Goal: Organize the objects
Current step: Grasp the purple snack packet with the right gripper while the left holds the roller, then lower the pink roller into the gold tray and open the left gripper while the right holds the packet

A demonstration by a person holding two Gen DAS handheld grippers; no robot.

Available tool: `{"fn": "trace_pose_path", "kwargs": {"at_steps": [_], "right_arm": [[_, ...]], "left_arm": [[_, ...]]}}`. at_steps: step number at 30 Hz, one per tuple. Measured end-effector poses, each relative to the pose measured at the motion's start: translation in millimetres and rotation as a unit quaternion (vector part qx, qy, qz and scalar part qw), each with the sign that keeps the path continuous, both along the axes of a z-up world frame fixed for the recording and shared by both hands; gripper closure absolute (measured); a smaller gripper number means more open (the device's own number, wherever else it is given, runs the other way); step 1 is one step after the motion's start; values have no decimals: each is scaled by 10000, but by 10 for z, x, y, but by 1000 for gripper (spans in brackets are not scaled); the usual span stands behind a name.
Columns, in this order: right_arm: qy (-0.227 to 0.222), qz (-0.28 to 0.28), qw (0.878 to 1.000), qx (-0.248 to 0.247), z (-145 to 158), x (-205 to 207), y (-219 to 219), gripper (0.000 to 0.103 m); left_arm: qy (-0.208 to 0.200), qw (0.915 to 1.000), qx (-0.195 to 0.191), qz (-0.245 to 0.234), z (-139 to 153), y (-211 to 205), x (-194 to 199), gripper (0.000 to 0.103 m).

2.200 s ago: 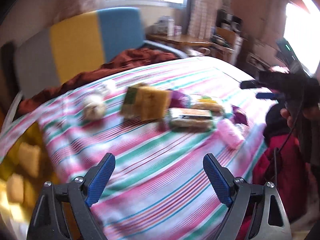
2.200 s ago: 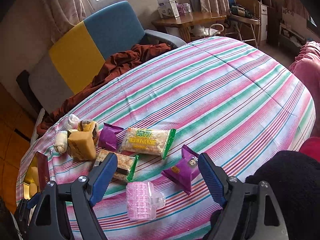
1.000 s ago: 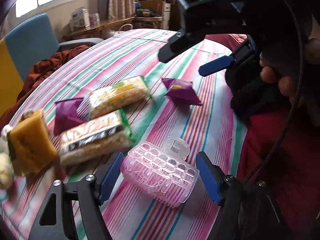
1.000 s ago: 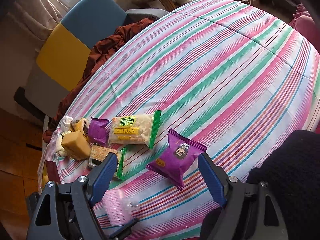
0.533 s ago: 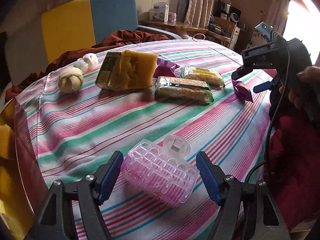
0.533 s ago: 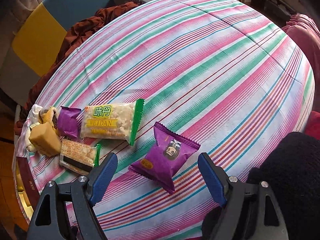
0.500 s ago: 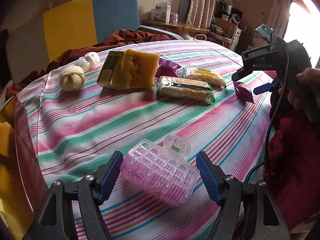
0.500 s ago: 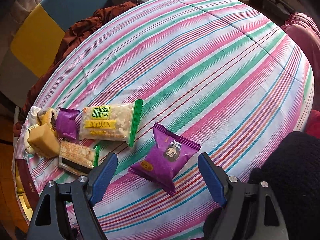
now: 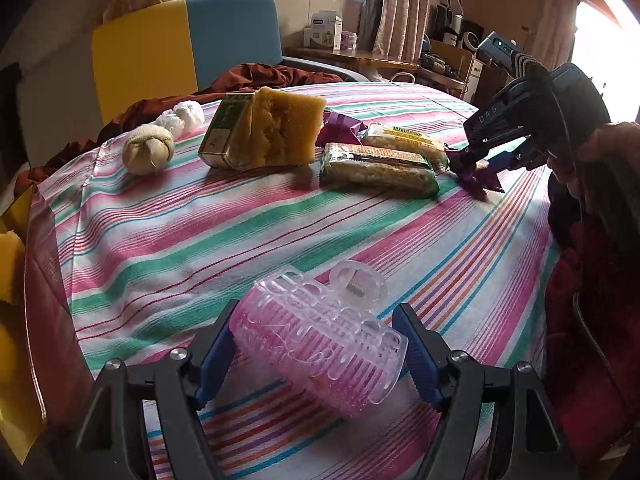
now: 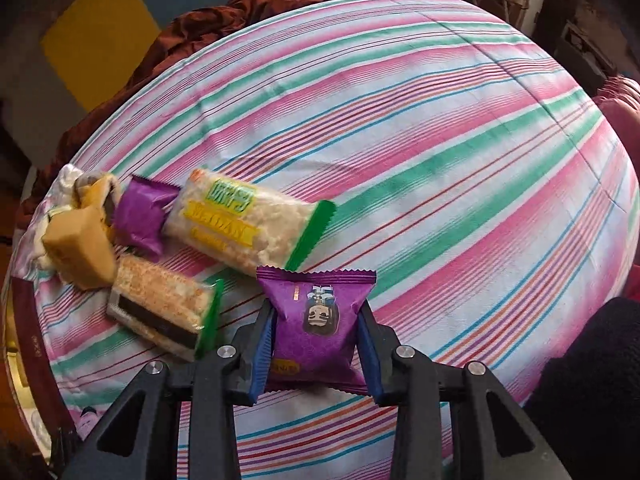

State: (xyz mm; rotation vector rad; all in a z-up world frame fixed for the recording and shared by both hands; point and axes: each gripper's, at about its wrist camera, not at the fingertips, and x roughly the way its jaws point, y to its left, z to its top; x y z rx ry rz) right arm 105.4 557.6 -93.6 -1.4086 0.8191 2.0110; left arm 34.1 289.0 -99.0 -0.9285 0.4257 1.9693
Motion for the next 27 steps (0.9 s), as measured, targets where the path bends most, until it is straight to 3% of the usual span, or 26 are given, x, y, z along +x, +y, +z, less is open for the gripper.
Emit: {"fn": "trace_pose_path", "kwargs": {"at_steps": [7, 27], "right_arm": [[-23, 986, 9951, -23, -38, -209, -325, 65], [-226, 1346, 9904, 195, -106, -130, -465, 63]], "left_arm": [[27, 10000, 34, 26, -8, -34, 2, 27], [102, 9998, -39, 191, 8, -121, 91, 28]]}}
